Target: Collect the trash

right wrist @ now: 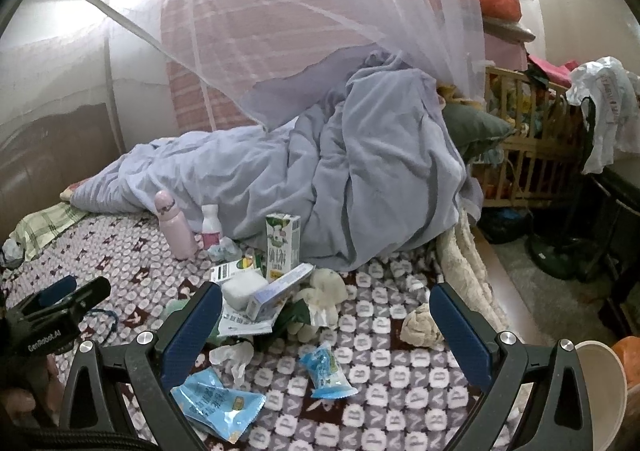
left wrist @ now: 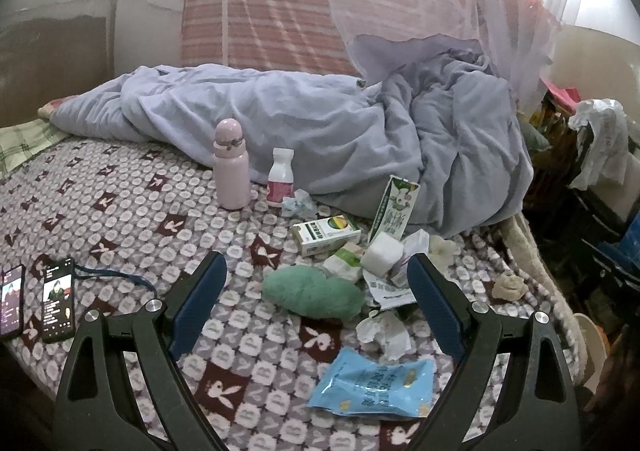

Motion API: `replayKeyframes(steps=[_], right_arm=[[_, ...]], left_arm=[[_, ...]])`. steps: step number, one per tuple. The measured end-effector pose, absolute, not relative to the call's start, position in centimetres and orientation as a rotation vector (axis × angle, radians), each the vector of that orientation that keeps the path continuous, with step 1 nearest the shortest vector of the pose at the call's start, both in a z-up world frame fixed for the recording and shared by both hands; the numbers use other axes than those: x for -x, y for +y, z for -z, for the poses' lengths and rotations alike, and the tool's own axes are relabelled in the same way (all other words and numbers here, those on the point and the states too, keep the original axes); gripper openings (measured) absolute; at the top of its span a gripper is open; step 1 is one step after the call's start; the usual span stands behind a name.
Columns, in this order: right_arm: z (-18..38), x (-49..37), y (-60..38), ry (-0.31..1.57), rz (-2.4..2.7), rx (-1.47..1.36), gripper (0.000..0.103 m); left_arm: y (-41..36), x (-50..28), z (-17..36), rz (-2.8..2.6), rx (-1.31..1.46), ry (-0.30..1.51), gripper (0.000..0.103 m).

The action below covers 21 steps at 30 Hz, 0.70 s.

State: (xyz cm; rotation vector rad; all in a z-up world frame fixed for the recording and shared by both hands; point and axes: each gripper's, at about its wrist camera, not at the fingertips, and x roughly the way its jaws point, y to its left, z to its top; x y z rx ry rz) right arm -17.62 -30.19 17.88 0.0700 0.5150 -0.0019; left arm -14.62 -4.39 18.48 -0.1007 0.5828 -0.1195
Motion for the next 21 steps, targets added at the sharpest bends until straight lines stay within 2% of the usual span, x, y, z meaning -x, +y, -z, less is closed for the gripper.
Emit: replayKeyframes(steps=[10, 17, 21], right_arm=[[-14.4, 15.7, -30.5, 0.651, -0.019, -0.049, 0.103], [-8.7, 12.6, -32.7, 0.876, -0.02, -0.082, 0.103], [-5.6, 11.7, -33.6, 0.939, -0.058, -0.152, 0.103]], left_arm=[[-2.9, 13.6, -15.8, 0.107, 0.06, 0.665, 0.092], [-3.4, 13.4, -11.7, 0.258, 0.018, 0.833, 0.092], [-5.0, 12.9, -8.9, 0.329, 0.013, 0.936, 0.092]])
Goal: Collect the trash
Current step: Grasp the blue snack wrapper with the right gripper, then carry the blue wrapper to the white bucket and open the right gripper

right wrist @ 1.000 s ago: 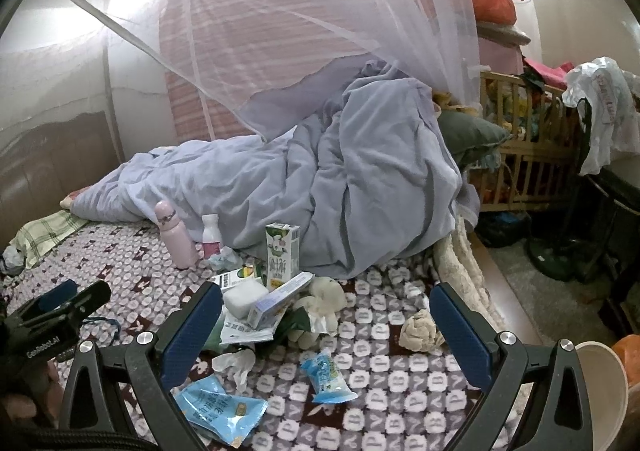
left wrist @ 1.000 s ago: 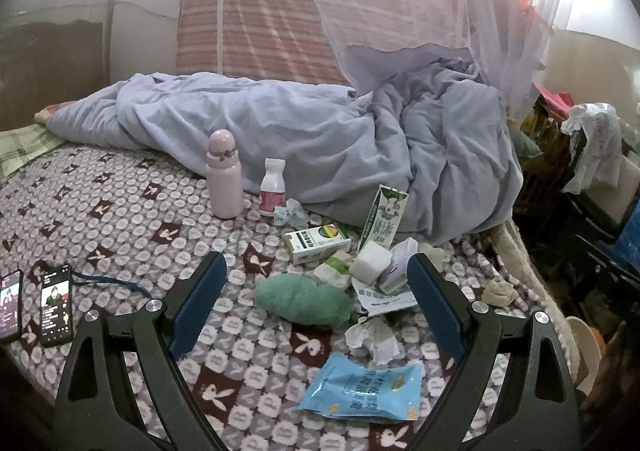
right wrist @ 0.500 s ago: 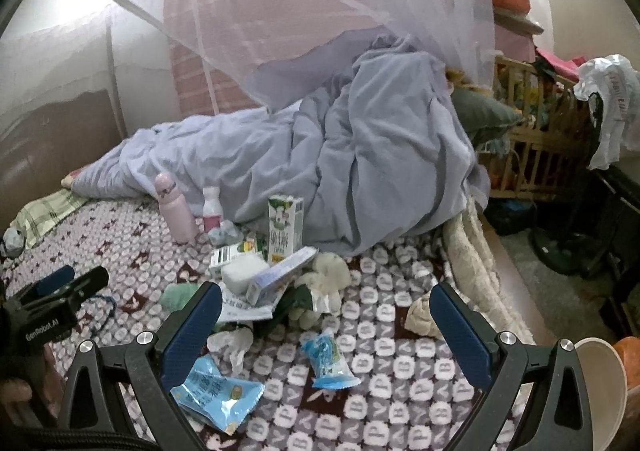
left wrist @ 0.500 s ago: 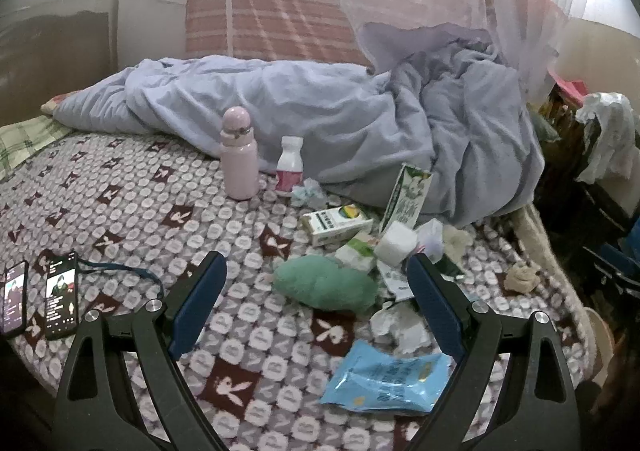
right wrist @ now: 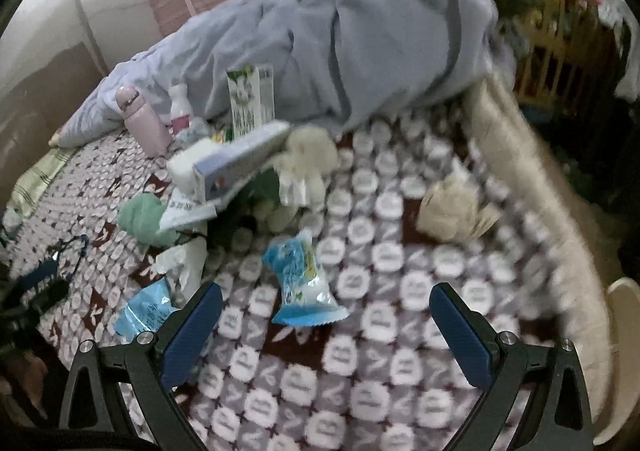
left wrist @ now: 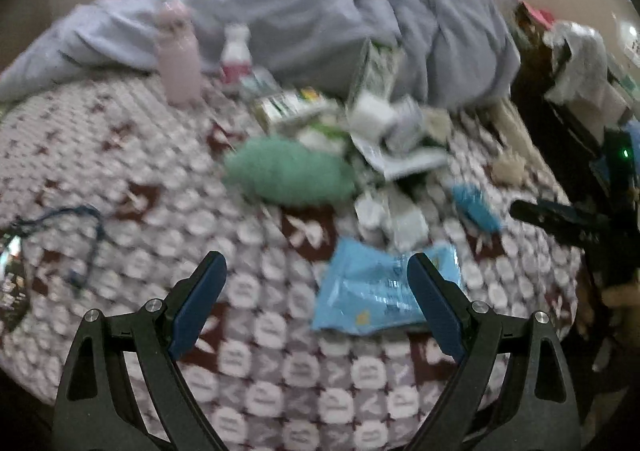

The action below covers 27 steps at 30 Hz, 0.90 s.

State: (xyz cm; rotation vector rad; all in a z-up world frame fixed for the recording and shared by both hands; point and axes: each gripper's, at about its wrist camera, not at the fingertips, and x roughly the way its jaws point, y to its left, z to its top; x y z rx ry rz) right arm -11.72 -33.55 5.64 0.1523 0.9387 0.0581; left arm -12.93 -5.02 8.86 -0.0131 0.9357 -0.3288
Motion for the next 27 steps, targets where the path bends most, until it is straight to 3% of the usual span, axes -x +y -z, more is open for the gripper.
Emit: replayKeyframes(steps=[8, 9, 10, 12, 14, 16, 19, 27], right_arm=[[-1.9, 9.1, -33.1, 1.013, -0.108, -0.176, 0.1], [-1.8, 8.8, -33.1, 1.012, -0.118, -0.18, 0.094], [-1.4, 8.4, -32.9, 1.019, -0.125, -0.169, 0.09], [-1.0, 8.1, -32.7, 1.034, -0.1, -0.126, 0.065], [-1.3, 8.4, -32.9, 1.003, -0.114, -0.125, 0.047], [-1.8, 8.8, -33.7, 0.989, -0.142, -0.167, 0.035], [-2.9, 10.0, -34.9, 0.962, -0.144, -0.179, 0.034], [-7.4, 14.5, -39.3, 0.855, -0.072, -0.19, 0.034]], left_arm=[[-8.0, 11.5, -4.7, 0.406, -0.008, 1.06, 0.091], [-8.3, 11.4, -4.4, 0.425, 0.0, 1.072, 0.086], [-8.5, 11.3, -4.2, 0.444, 0.008, 1.079, 0.072], [-9.1, 11.0, -3.7, 0.482, 0.021, 1.112, 0.052], [-9.4, 10.9, -3.6, 0.51, 0.039, 1.113, 0.043], [-9.6, 10.8, -3.9, 0.533, 0.059, 1.123, 0.016], [-10.3, 11.0, -4.7, 0.586, 0.088, 1.133, 0.01], [-15.6, 12.7, -8.2, 0.706, 0.06, 1.061, 0.007]])
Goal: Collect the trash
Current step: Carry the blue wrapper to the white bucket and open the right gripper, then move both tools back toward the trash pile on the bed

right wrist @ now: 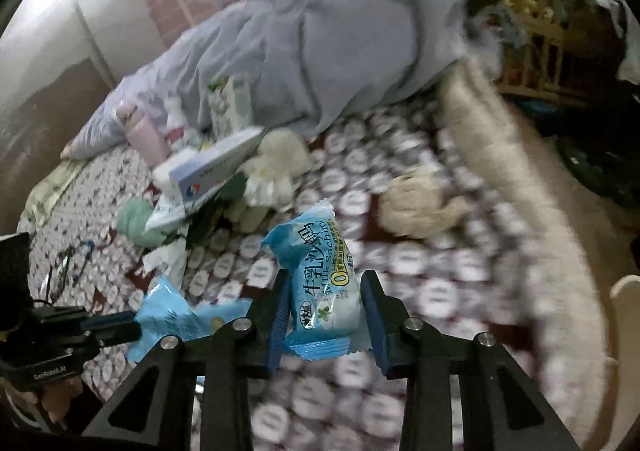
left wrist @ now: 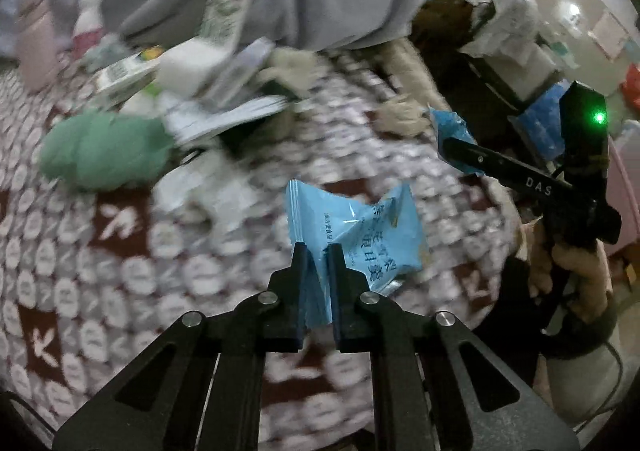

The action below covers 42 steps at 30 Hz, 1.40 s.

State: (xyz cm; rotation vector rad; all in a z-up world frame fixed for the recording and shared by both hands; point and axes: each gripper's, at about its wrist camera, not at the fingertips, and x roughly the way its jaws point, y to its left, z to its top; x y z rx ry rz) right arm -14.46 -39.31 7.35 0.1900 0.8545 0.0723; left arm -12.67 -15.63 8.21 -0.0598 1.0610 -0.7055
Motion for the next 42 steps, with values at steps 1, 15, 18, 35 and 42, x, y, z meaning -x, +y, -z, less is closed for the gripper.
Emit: replayKeyframes(steps=[1, 15, 18, 35, 42], right_arm=[[-8.1, 15.2, -40.2, 0.837, -0.055, -0.191, 0.034], [-12.6, 24.8, -55.8, 0.705, 0.315, -0.272, 0.034], [-11.3, 26.7, -59.5, 0.728, 0.405, -0.312, 0.034], [-4.9, 32.0, -70.2, 0.805, 0.647, -0.547, 0.067], [-4.1, 30.9, -69.1, 0.828, 0.599, -0.556, 0.067]], left_arm=[[-16.3, 12.8, -8.7, 0.721, 0.06, 1.05, 0.007], [-33.5, 13.2, -13.1, 0.947, -0.002, 0.971, 0.007], [-38.1, 13.6, -13.0, 0.979, -0.034, 0.977, 0.007], [-52.9, 16.7, -9.7, 1.073, -0.174, 1.023, 0.038], [-50.6, 16.3, -10.1, 0.994, -0.19, 0.991, 0.038]])
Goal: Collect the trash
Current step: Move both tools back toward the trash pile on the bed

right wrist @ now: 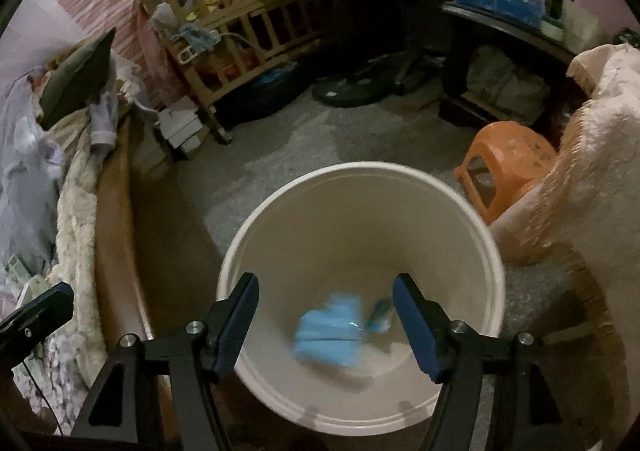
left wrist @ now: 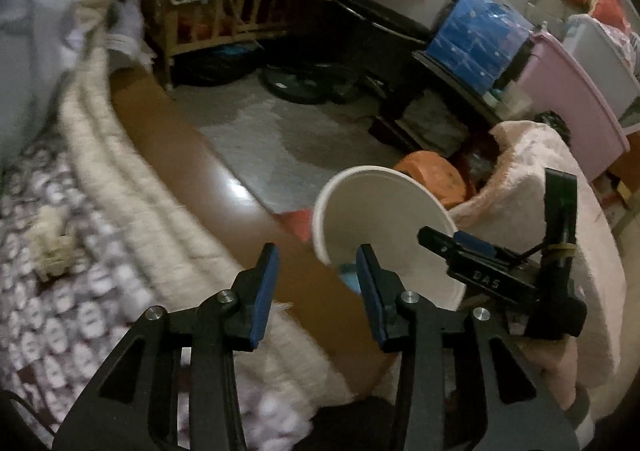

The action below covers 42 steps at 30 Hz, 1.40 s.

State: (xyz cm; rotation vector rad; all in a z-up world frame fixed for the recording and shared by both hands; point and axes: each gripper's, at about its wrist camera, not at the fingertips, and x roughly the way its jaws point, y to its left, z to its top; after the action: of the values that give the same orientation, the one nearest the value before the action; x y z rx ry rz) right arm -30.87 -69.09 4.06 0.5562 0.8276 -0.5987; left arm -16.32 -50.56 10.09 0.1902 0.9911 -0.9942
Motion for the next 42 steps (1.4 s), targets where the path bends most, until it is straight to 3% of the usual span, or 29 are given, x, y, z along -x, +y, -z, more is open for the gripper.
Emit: replayKeyframes(steps=[30, 37, 42], right_arm=[[-10.2, 18.2, -46.6, 0.765, 0.22, -0.252, 0.07], [-10.4, 15.8, -41.3, 0.774, 0.124, -0.19, 0.072], [-10.0, 14.5, -38.2, 0.795, 0.059, -0.156, 0.073]], left_arm=[[-27.2, 10.8, -12.5, 0.502, -0.08, 0.808, 0.038], [-21.5, 9.7, -12.8, 0.429, -0.011, 0.801, 0.051], [-16.9, 9.2, -12.3, 0.381, -0.002, 0.809, 0.053]])
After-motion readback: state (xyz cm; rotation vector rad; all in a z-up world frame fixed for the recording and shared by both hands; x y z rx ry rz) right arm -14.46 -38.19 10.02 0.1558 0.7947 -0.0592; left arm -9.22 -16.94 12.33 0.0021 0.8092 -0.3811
